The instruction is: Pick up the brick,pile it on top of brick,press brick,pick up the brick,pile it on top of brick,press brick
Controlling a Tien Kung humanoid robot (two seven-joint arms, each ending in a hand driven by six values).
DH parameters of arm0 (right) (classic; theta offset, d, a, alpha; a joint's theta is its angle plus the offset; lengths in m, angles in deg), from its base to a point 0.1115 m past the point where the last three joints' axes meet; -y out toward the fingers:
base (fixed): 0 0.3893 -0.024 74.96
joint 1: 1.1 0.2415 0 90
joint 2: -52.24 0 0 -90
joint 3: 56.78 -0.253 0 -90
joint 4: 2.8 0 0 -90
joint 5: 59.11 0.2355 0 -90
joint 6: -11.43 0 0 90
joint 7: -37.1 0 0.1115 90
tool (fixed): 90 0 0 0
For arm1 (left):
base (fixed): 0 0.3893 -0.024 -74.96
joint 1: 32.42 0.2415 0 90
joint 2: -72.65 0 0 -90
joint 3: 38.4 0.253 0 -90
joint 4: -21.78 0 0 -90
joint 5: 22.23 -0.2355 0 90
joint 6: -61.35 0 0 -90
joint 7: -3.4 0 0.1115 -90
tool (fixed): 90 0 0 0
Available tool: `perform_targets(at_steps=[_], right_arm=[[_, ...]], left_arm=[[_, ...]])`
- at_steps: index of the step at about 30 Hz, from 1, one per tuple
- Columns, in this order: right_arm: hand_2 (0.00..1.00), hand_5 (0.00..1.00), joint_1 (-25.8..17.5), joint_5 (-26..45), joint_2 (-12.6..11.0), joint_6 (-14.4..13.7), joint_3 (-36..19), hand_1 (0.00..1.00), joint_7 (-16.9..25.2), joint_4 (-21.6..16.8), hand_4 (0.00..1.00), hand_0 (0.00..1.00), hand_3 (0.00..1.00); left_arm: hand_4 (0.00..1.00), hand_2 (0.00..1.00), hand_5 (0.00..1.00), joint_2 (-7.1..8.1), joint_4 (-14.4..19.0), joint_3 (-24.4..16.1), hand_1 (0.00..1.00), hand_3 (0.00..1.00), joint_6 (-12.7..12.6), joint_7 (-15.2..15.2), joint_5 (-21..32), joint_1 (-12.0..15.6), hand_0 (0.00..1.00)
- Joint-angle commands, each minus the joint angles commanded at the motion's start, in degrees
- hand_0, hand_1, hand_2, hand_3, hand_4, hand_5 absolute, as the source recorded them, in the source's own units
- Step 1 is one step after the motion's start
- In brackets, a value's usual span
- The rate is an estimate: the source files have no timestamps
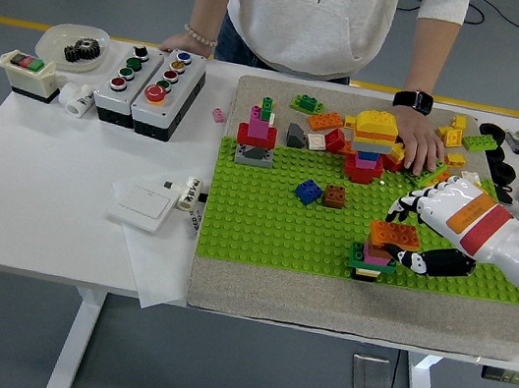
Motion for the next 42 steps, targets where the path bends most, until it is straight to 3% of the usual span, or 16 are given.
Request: perform_targets(at_steps=[8,21,42], right_arm=[[0.491,0.424,0.0,-1.5,0.7,1.1,0.3,0.394,-3.6,-2.1,0.636,0.242,0.493],[0.5,0.433,-0.6,-6.5,1.7,5.2,0.4,0.397,-12.5,-5.9,0.676,0.24,0.505],[0.505,0.45,-1.2,-4.6,2.0,6.1,0.5,0.395,-13.9,-6.3,0.714,0.235,0.512]], left_arm=[[0.75,0.754,0.647,0.04,0.0,0.2,0.683,0.651,0.0,0.1,0.3,-0.2,0.709],[0.751,0.753,0.648,0.13,0.0,0.3,0.679,0.651,-0.1,0.1,0.2,-0.2,0.709],[0.753,0.752,0.647,0.21,0.1,0.1,0.672,0.652,-0.1,-0.1,-0.3,-0.2,0.706]])
